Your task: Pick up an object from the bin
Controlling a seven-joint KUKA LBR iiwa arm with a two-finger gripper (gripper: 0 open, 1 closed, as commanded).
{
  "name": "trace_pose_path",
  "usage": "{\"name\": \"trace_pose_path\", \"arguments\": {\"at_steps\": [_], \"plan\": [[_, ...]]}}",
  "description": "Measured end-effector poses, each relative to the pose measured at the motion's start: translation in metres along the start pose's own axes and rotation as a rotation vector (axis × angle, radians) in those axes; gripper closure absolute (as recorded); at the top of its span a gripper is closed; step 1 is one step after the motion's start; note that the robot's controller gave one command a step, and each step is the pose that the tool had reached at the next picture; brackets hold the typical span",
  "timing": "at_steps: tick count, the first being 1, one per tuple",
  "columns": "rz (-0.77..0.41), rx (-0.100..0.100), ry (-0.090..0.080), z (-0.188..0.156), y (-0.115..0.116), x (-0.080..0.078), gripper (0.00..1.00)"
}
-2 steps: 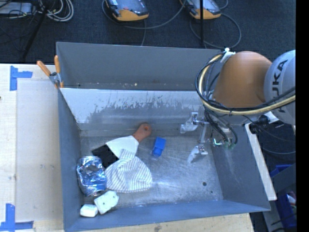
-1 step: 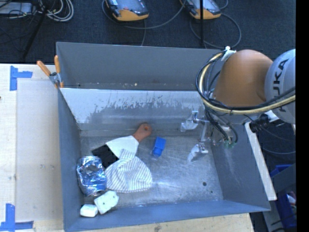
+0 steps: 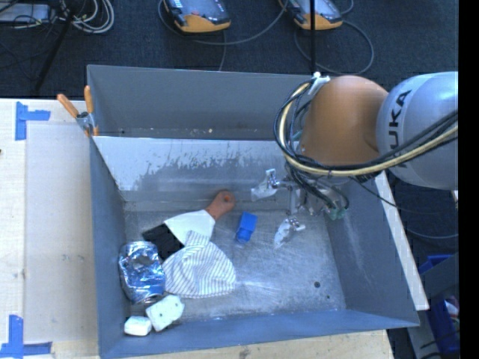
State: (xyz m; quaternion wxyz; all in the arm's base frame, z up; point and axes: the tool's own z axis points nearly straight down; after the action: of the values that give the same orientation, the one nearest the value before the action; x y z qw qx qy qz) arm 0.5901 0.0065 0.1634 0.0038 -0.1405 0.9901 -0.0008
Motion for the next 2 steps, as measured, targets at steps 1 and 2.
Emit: {"name": "trace_pose_path", "arguments": {"at_steps": [1, 2], "plan": [[-0.181, -0.006, 0.007, 0.0305, 0.0169, -0.0281, 0.0], [-0.285, -0.004, 0.005, 0.0301, 0.0115, -0.026, 0.0]]}}
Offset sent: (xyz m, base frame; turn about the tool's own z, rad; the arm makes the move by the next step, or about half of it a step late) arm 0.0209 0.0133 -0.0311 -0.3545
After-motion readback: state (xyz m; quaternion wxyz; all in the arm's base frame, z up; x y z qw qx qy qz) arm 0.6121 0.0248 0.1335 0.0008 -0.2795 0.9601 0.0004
